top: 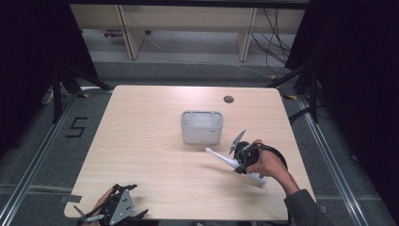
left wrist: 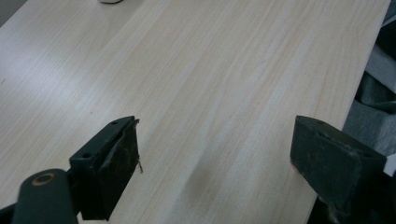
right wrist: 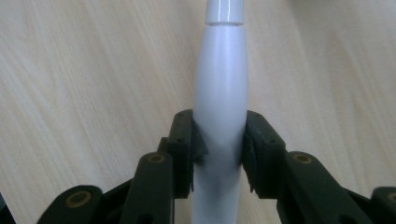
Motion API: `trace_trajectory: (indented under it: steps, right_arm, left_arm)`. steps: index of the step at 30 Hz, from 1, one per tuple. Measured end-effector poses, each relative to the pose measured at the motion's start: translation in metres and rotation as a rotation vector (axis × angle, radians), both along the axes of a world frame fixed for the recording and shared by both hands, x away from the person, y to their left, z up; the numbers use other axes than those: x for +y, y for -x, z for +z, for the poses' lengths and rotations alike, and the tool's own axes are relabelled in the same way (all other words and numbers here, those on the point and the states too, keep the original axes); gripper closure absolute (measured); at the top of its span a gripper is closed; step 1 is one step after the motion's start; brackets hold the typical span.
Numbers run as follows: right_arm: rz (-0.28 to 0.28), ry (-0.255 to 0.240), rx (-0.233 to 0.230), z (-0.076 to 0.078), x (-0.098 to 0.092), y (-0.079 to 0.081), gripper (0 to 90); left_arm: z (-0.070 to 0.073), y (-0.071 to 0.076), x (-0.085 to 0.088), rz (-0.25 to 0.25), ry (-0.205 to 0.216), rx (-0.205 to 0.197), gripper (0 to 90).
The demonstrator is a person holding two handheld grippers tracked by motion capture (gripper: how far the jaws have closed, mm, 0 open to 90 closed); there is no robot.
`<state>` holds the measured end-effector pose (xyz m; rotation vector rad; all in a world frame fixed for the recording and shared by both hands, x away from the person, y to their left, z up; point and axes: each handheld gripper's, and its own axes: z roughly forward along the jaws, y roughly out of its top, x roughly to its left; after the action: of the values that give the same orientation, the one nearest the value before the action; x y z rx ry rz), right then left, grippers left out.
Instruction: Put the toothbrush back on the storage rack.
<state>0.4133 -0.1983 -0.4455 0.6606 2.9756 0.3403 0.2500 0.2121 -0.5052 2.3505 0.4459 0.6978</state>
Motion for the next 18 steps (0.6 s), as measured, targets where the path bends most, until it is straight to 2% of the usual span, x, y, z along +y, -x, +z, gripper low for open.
trace_trajectory:
  steps: [4,5,6,8,14,15,16,17,18]
  right_arm:
    - [-0.037,-0.058,-0.02,0.01,-0.007,0.003,67.1]
    - [-0.025,-0.083,-0.043,0.012,-0.009,0.003,67.1]
    - [-0.035,-0.097,-0.046,0.014,-0.011,0.004,67.1]
    - [-0.02,-0.131,-0.065,0.017,-0.013,0.005,67.1]
    - [-0.044,-0.233,-0.115,0.022,-0.017,0.007,67.1]
    - [-0.062,-0.247,-0.12,0.023,-0.017,0.008,67.1]
    - [-0.074,-0.266,-0.134,0.023,-0.016,0.008,67.1]
    - [-0.06,-0.292,-0.135,0.023,-0.017,0.008,67.1]
    - [-0.057,-0.345,-0.164,0.022,-0.016,0.007,67.1]
  left_arm:
    - [0.0,0.0,0.0,0.001,0.003,0.0,15.0]
    - [0.0,0.0,0.0,0.002,0.003,-0.001,15.0]
    - [0.0,0.0,0.0,-0.004,0.002,0.008,14.9]
    - [0.0,0.0,0.0,-0.002,0.003,0.004,15.0]
    - [0.001,0.0,0.001,-0.003,0.003,0.007,15.0]
    - [0.001,-0.001,0.001,-0.004,0.002,0.007,15.0]
    - [0.001,0.0,0.001,-0.005,0.001,0.006,15.0]
    - [0.001,0.0,0.001,-0.005,0.002,0.006,15.0]
    - [0.001,0.0,0.001,-0.005,0.002,0.006,15.0]
